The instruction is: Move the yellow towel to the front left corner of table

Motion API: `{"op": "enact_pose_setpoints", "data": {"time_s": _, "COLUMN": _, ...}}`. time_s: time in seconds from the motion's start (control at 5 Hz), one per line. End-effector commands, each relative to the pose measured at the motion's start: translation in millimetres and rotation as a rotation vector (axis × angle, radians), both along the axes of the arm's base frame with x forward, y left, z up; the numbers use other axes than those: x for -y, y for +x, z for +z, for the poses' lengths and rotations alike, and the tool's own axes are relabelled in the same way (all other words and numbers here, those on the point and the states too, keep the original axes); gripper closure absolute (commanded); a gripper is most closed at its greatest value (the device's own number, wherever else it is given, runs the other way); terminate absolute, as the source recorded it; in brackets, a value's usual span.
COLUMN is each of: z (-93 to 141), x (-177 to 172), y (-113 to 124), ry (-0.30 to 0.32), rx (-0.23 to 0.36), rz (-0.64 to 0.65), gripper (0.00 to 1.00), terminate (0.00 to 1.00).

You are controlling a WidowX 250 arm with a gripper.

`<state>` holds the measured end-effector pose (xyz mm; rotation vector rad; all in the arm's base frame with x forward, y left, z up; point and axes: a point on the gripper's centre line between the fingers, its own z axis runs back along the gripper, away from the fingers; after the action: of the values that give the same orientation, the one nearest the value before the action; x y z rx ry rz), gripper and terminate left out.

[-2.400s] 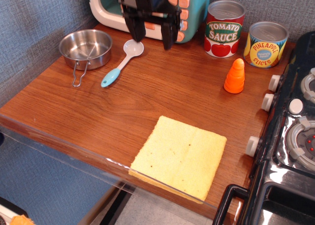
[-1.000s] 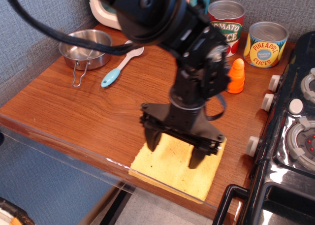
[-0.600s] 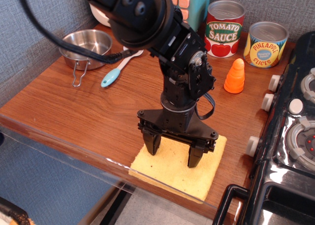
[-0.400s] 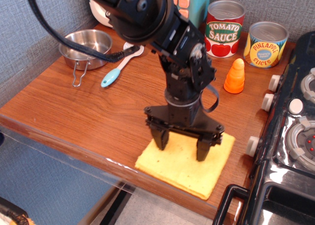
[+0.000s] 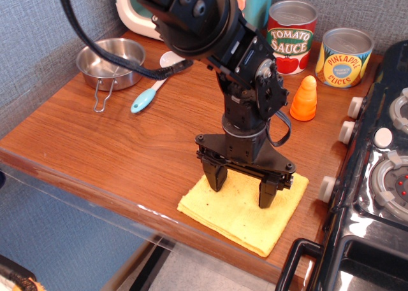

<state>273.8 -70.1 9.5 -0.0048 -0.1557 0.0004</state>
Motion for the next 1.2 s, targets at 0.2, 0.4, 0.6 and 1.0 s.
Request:
{"op": "enact_pose_setpoints", "data": {"time_s": 0.2, "z": -10.1, "x": -39.9, "y": -28.6, "ry": 0.032, "rx": -0.036, "rz": 0.057, "gripper": 0.0, "terminate": 0.0}}
{"op": "enact_pose_setpoints", "data": {"time_s": 0.4, "z": -8.7, "x": -69.6, "y": -37.3, "ry": 0.028, "rx": -0.017, "rz": 0.091, "gripper": 0.0, "terminate": 0.0}}
{"op": "enact_pose_setpoints", "data": {"time_s": 0.6, "z": -4.6, "x": -107.7, "y": -43.4, "ry": 0.055, "rx": 0.013, "rz": 0.105, "gripper": 0.0, "terminate": 0.0}}
{"op": "enact_pose_setpoints", "data": {"time_s": 1.0, "z": -4.7, "x": -173.3, "y": -52.3, "ry": 0.078, "rx": 0.027, "rz": 0.126, "gripper": 0.0, "terminate": 0.0}}
